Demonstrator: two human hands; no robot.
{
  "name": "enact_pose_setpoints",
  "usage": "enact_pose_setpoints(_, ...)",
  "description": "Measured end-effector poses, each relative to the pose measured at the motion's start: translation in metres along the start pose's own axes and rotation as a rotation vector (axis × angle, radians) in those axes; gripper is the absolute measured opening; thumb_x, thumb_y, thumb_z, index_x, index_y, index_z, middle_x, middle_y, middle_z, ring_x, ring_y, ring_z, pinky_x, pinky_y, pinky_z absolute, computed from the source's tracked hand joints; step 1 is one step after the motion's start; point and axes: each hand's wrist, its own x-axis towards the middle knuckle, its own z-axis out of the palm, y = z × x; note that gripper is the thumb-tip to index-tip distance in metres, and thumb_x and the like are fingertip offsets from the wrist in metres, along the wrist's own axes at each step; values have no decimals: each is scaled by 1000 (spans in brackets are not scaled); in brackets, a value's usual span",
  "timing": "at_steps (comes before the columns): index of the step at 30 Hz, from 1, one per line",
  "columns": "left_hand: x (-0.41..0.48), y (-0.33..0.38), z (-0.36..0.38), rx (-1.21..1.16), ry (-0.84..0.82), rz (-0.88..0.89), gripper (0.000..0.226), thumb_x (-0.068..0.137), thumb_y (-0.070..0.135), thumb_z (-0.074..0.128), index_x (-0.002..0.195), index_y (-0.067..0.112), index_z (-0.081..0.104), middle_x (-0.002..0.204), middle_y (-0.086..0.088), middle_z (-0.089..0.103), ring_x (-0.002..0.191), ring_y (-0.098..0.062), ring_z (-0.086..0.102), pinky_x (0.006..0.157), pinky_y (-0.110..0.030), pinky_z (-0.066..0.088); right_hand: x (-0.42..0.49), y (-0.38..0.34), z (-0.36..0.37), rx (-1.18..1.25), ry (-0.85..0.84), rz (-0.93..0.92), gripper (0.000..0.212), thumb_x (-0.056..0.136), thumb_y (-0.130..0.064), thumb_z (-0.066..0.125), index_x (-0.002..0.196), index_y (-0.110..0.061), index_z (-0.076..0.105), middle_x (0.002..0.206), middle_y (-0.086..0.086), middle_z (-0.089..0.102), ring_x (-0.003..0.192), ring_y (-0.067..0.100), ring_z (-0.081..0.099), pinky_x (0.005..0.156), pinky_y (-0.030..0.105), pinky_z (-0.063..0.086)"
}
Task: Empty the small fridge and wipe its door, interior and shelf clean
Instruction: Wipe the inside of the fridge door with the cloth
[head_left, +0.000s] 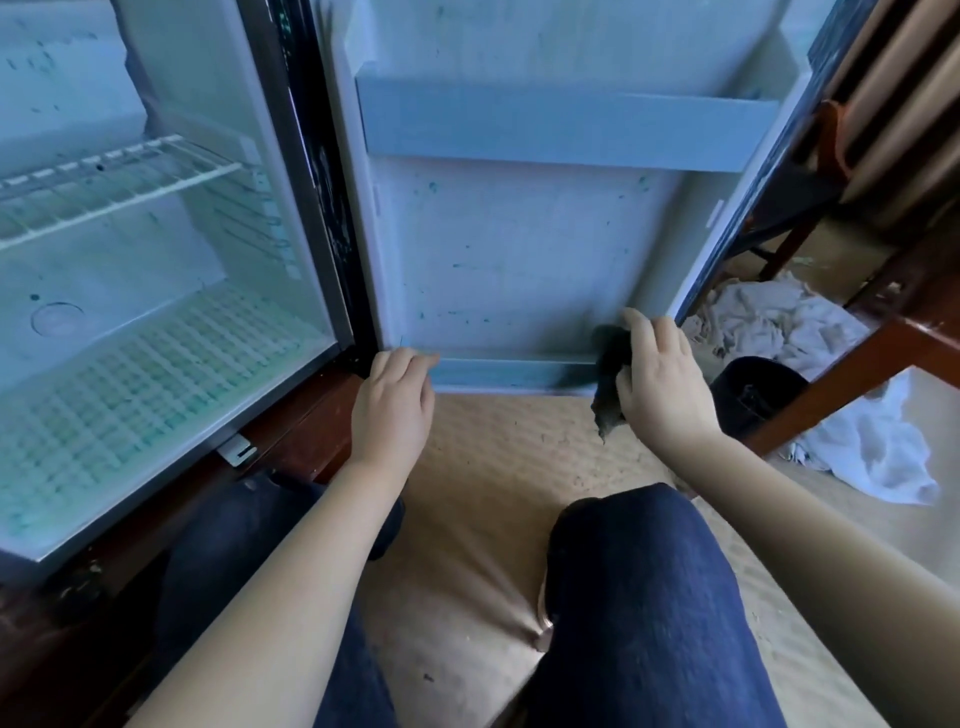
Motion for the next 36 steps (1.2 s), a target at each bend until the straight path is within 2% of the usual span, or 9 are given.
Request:
enact_pose_setpoints(4,1,0,-2,-8,-12,7,29,80,-8,62,106,2,69,95,-8,64,94,-29,59,69,-36,55,-5,1,16,-6,-18,-52,52,82,-3,67,132,-7,52,114,19,49,103,40,52,60,42,53)
enact_pose_setpoints(8,2,-1,-2,4,-26,28,32,78,-10,63,107,2,69,96,-8,64,94,-30,59,67,-36,56,-1,0,15,-139,-191,-112,72,80,-3,68,145,-13,40,135,16,44,122,37,39,88,45,48)
enact_pose_setpoints(11,2,1,-2,-2,-16,10,32,78,-9,63,107,2,69,96,-8,64,94,-29,58,68,-35,54,-3,1,-10,133,-45,-54,47,81,-1,63,127,-11,56,108,13,62,105,32,52,81,40,48)
enact_pose_setpoints(14,1,2,-2,-7,-6,-6,32,79,-9,61,107,2,69,96,-8,63,95,-28,57,68,-34,53,-5,3,-17,132,-98,19,32,88,-17,60,117,-14,48,89,5,59,99,26,51,68,38,45)
enact_pose_setpoints(20,1,-1,-5,4,-37,4,32,80,-9,59,109,3,67,97,-8,62,97,-28,56,66,-35,54,-1,-2,19,17,119,-150,24,84,-4,63,102,-5,47,106,16,55,76,37,56,49,33,40)
enact_pose_setpoints(24,1,0,-4,13,-35,4,32,79,-10,58,108,2,67,97,-9,62,96,-29,56,68,-37,55,8,8,34,-214,275,-370,24,84,-5,56,108,-5,62,111,15,61,102,33,51,82,40,44)
enact_pose_setpoints(29,0,0,-1,17,-18,-9,34,78,-10,57,108,2,67,96,-9,61,96,-30,55,68,-37,54,1,22,36,-200,-135,-349,58,90,-24,41,141,4,39,137,21,48,126,38,46,108,45,38)
enact_pose_setpoints(32,-2,-2,0,12,-10,-9,35,79,-10,56,110,2,67,97,-10,62,97,-29,54,71,-38,55,2,31,33,-259,-161,-376,73,81,-20,71,142,3,38,134,22,50,120,39,51,100,47,44)
enact_pose_setpoints(36,-6,-5,3,-19,-15,-8,40,80,-8,53,117,3,66,106,-9,64,103,-28,53,83,-37,53,6,21,51,-158,-12,-269,59,69,-3,79,123,5,55,106,23,61,94,44,58,84,49,49)
